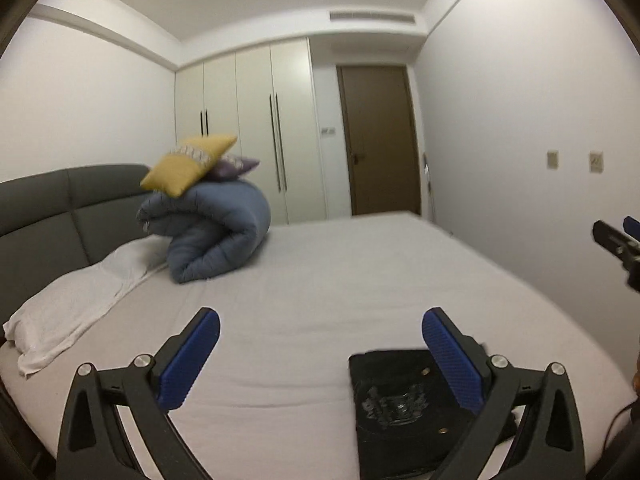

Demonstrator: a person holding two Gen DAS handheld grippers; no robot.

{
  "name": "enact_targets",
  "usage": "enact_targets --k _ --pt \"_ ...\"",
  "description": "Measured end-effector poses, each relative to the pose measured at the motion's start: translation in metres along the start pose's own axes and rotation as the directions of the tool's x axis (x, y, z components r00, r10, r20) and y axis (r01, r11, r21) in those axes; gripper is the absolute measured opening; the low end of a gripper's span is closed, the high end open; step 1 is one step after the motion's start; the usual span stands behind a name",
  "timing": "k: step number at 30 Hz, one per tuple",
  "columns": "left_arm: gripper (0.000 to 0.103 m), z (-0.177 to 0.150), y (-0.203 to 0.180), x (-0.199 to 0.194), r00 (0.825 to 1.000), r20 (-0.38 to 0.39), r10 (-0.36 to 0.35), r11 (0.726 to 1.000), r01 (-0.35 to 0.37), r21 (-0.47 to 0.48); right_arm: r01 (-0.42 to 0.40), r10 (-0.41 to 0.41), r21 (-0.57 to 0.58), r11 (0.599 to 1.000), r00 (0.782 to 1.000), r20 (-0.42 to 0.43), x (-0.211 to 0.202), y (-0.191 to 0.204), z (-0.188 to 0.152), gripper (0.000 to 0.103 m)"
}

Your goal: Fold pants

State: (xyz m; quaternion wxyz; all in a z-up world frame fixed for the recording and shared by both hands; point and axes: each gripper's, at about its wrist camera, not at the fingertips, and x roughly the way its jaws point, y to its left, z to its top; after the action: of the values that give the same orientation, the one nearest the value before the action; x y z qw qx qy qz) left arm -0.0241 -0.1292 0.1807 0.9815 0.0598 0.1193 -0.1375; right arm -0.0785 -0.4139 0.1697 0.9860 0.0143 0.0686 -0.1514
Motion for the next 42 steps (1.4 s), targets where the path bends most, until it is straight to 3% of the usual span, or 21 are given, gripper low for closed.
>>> enact_targets --k 2,5,8,11,17,20,25,33,42 --pt "0.103 0.006 0.004 -0.023 1.000 0.027 0.005 1.000 -0.005 -0.002 0.041 -0.040 -0.024 0.999 0.999 0.020 -0.023 0.007 0.020 0.103" --pt "0.103 0.016 0.012 -0.043 0.998 -0.011 0.059 0.998 -0.059 -0.028 0.003 -0.003 0.003 1.000 1.000 0.016 -0.049 0.006 0.042 0.103" --pt "0.103 0.020 0.014 -0.053 0.995 -0.062 0.079 0.996 -0.081 -0.029 -0.001 0.002 0.034 0.999 0.999 -0.045 -0.065 0.007 0.057 0.103" --pt "0.103 0.014 0.013 -0.053 0.986 -0.146 0.083 0.995 -0.090 -0.039 0.038 -0.027 0.064 0.997 0.986 -0.164 -0.070 0.009 0.061 0.103" --pt "0.103 -0.021 0.000 -0.027 0.947 -0.322 0.006 0.998 -0.027 -0.060 0.068 -0.021 0.119 0.990 0.932 -0.361 -0.077 0.005 0.038 0.103" --pt "0.103 -0.042 -0.008 -0.014 0.913 -0.408 -0.016 0.998 -0.007 -0.055 0.043 0.024 0.148 0.988 0.905 -0.424 -0.070 0.013 0.018 0.103" --pt "0.103 -0.059 -0.011 -0.004 0.885 -0.465 -0.022 0.998 -0.005 -0.057 0.016 0.063 0.152 0.988 0.862 -0.502 -0.057 0.038 -0.008 0.103" --pt "0.103 -0.070 -0.006 0.005 0.861 -0.508 -0.031 0.997 -0.012 -0.082 0.001 0.072 0.133 0.991 0.834 -0.548 -0.034 0.057 -0.042 0.103" --pt "0.103 -0.076 -0.004 0.009 0.843 -0.536 -0.043 0.995 -0.011 -0.098 -0.005 0.069 0.114 0.993 0.825 -0.560 -0.025 0.061 -0.047 0.103"
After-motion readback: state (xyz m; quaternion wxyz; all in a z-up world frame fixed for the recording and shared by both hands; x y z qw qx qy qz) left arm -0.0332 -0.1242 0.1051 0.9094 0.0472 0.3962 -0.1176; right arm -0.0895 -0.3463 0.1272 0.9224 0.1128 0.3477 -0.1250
